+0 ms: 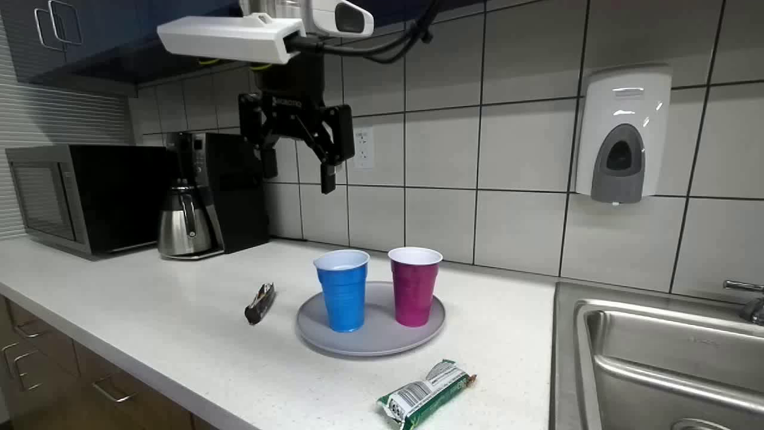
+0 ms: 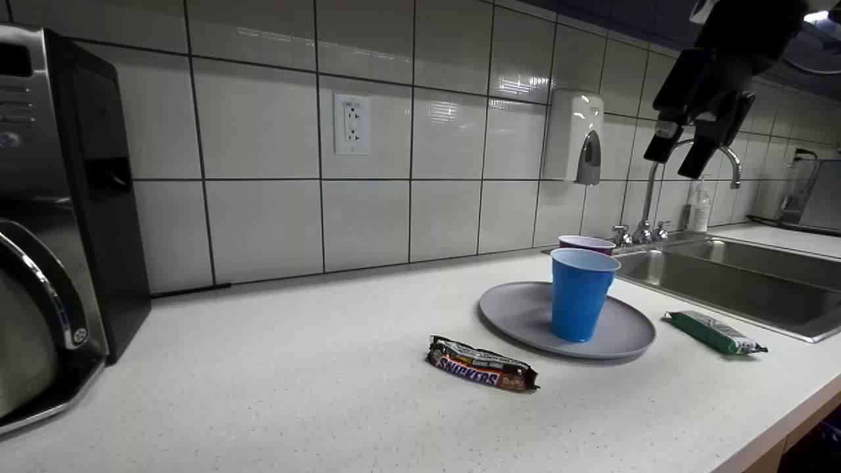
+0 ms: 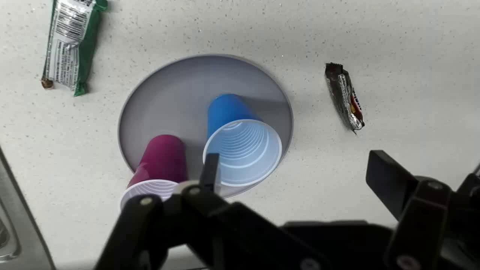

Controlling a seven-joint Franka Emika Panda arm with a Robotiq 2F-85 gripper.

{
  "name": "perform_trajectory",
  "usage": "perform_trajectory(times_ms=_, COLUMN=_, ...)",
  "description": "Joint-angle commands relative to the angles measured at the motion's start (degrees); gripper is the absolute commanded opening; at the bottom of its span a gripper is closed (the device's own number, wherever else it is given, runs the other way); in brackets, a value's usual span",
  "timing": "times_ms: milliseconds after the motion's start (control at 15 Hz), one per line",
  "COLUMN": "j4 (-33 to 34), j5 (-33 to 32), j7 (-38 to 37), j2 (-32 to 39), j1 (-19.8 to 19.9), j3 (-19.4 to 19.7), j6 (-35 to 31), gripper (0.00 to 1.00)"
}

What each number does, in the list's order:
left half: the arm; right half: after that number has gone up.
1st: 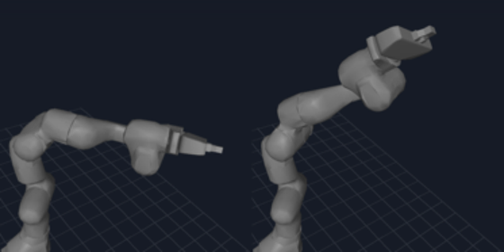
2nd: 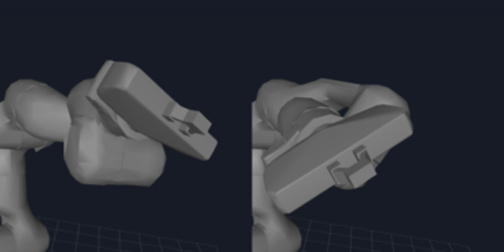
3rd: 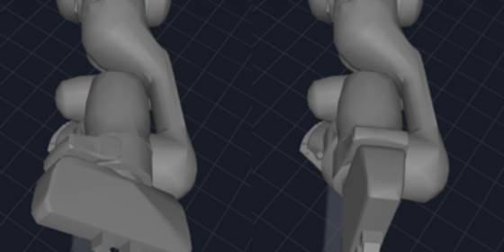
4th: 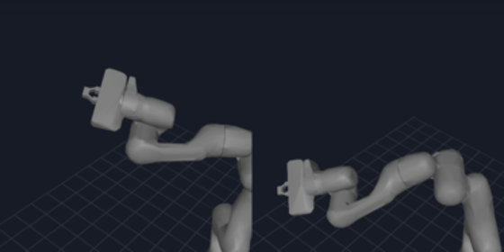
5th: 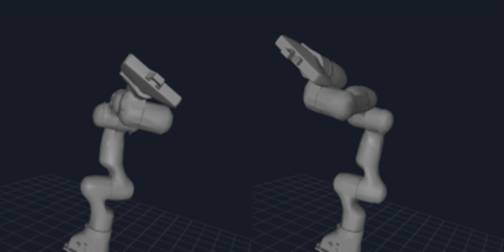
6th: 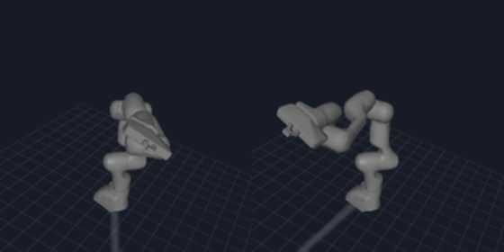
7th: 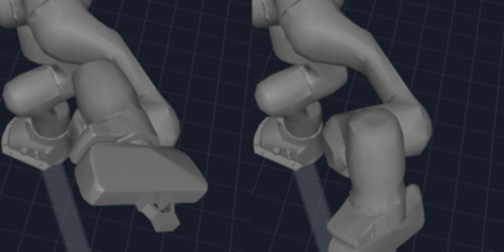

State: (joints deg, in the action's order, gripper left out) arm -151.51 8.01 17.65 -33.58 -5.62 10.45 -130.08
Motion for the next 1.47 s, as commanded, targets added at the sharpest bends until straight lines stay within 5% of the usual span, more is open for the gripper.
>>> perform_trajectory(times_ms=0, j4=0.1, j5=0.6, j7=0.4, j2=0.1, j1=0.8, j3=-0.8, j6=0.2, gripper=1.0)
perform_trajectory(times_ms=1400, j4=1.7, j5=-1.2, j7=1.5, j2=3.5, j1=-0.1, j3=-3.3, j6=-0.3, gripper=1.0)
